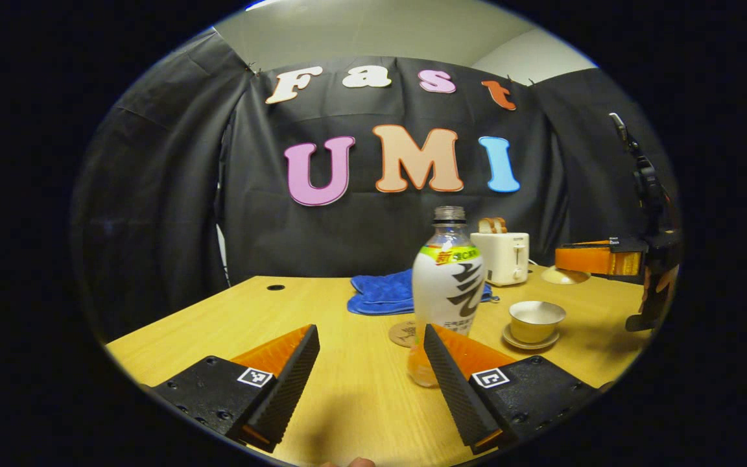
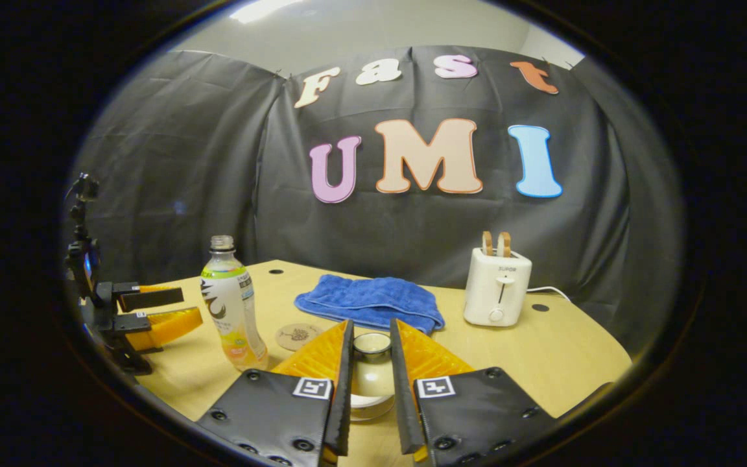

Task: Open the teacup lid with one hand, grasp the water bottle and pour water into the teacup with the other hand; after pouring, place the water bottle on the coaster and then close the teacup lid.

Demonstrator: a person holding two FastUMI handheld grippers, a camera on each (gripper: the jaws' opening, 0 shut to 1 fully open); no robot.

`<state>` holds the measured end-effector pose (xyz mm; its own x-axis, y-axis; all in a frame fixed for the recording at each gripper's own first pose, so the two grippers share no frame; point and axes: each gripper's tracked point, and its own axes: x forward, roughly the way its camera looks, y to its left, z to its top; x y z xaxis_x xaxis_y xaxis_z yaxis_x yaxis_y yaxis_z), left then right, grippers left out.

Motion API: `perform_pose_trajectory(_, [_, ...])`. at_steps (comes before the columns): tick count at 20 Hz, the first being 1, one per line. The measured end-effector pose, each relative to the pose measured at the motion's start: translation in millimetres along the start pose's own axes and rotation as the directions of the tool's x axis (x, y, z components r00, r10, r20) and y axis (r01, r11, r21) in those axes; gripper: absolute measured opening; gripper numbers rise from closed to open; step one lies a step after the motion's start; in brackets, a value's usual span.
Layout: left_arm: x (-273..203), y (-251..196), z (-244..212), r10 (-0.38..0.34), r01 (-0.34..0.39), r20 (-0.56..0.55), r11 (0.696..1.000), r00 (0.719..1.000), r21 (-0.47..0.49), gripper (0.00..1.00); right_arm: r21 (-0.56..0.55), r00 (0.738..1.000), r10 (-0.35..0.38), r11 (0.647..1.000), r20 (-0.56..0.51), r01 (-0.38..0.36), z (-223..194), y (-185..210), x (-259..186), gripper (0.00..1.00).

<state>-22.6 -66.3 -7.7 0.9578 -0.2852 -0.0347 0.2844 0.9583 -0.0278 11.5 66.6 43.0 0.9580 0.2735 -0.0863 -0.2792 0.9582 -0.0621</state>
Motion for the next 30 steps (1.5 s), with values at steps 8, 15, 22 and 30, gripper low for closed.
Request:
perform_pose_trajectory(8, [14.5, -34.5, -9.0, -0.099, 0.098, -0.054, 0.995, 0.994, -0.015, 0.95, 0.027, 1.000, -0.018, 0.999, -0.004, 0.018, -2.4, -14.7, -10.3, 0.33])
perform_pose_trajectory(15, [33.8, -52.1, -15.6, -0.147, 0.145, -0.102, 0.989, 0.984, -0.026, 0.95, 0.044, 1.000, -0.024, 0.999, 0.003, 0.024, -3.5, -18.3, -16.8, 0.33])
perform_pose_trajectory(22, [48.2, -55.0, -22.0, -0.135, 0.134, -0.147, 0.991, 0.980, -0.019, 0.86, 0.051, 0.999, -0.036, 0.998, 0.009, 0.035, -3.6, -29.2, -22.6, 0.33])
perform_pose_trajectory(30, [55.0, -60.3, -22.2, -0.131, 0.139, -0.155, 0.990, 0.979, 0.039, 0.54, 0.063, 0.998, -0.053, 0.997, 0.015, 0.052, -5.3, -46.9, -33.4, 0.33])
